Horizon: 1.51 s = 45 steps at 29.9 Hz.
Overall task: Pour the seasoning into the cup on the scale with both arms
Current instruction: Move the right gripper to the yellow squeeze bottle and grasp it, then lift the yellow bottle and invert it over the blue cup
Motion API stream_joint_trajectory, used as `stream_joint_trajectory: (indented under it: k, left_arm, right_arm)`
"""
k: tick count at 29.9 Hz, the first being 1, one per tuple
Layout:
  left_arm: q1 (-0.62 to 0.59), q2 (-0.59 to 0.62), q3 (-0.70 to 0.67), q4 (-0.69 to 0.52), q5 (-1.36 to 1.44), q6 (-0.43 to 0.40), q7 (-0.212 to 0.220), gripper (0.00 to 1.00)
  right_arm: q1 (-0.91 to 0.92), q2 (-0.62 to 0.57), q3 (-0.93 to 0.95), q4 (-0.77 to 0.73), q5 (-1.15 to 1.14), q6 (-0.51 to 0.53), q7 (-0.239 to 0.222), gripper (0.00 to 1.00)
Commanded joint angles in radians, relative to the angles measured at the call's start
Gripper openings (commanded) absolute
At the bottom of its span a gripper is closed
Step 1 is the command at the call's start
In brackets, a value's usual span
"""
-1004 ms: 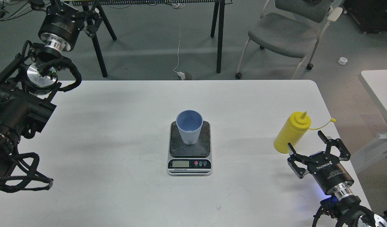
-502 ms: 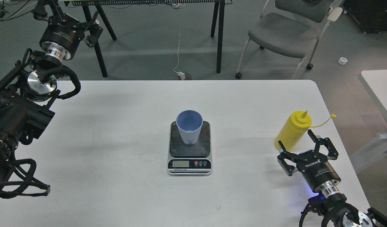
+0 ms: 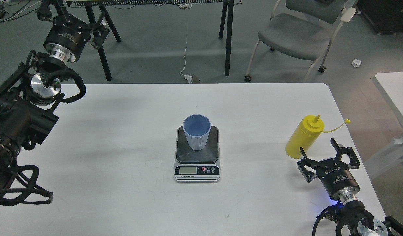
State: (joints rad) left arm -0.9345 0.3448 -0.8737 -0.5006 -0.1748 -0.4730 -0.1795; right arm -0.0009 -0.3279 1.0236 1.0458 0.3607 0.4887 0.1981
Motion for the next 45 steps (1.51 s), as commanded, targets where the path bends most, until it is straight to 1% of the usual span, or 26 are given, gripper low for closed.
stream_joint_trajectory:
  k: [1, 4, 14, 17, 19, 21, 23, 24, 28, 29, 33, 37, 40, 45]
  left_arm:
    - [0.003, 0.006, 0.022, 0.001, 0.001, -0.004, -0.002, 0.99]
    - [0.003, 0.008, 0.042, 0.001, 0.008, -0.009, -0.005, 0.99]
    - [0.002, 0.005, 0.042, 0.002, 0.008, -0.006, -0.006, 0.99]
    - [0.002, 0.005, 0.042, 0.001, 0.008, -0.007, -0.015, 0.99]
    - [0.002, 0.003, 0.044, 0.001, 0.008, -0.006, -0.020, 0.99]
    - [0.002, 0.003, 0.044, 0.002, 0.008, -0.004, -0.021, 0.99]
    - [0.002, 0.003, 0.047, 0.001, 0.008, -0.004, -0.020, 0.99]
    - [0.002, 0.003, 0.053, 0.001, 0.009, -0.004, -0.021, 0.99]
    - [0.002, 0.006, 0.059, 0.001, 0.009, -0.006, -0.021, 0.99]
    - [0.002, 0.006, 0.059, 0.001, 0.008, -0.006, -0.021, 0.99]
    - [0.000, 0.006, 0.059, 0.001, 0.008, -0.003, -0.023, 0.99]
    - [-0.001, 0.005, 0.058, 0.001, 0.008, -0.003, -0.026, 0.99]
    - [-0.001, 0.000, 0.058, 0.001, 0.008, -0.001, -0.026, 0.99]
    - [0.002, 0.005, 0.058, 0.001, 0.008, -0.010, -0.026, 0.99]
  right_arm:
    - [0.042, 0.046, -0.003, -0.067, 0.000, 0.000, 0.000, 1.00]
    - [0.053, 0.056, -0.014, -0.069, 0.000, 0.000, 0.000, 1.00]
    - [0.111, 0.092, -0.010, -0.095, 0.000, 0.000, 0.004, 0.99]
    - [0.137, 0.116, -0.008, -0.116, 0.000, 0.000, 0.004, 0.97]
    - [0.156, 0.121, -0.010, -0.142, -0.002, 0.000, 0.004, 0.94]
    - [0.182, 0.136, -0.013, -0.179, -0.002, 0.000, 0.007, 0.89]
    - [0.194, 0.156, -0.008, -0.211, -0.002, 0.000, 0.018, 0.81]
    - [0.196, 0.162, -0.005, -0.216, -0.002, 0.000, 0.024, 0.75]
    - [0.196, 0.164, -0.005, -0.202, -0.002, 0.000, 0.030, 0.45]
    - [0.196, 0.162, -0.005, -0.194, -0.002, 0.000, 0.029, 0.42]
    - [0.197, 0.135, 0.001, -0.148, -0.003, 0.000, 0.030, 0.41]
    - [0.246, 0.049, 0.006, -0.089, -0.049, 0.000, 0.030, 0.41]
    - [0.315, 0.023, 0.007, -0.079, -0.161, 0.000, 0.030, 0.40]
    - [0.442, 0.015, 0.033, -0.073, -0.408, 0.000, 0.032, 0.40]
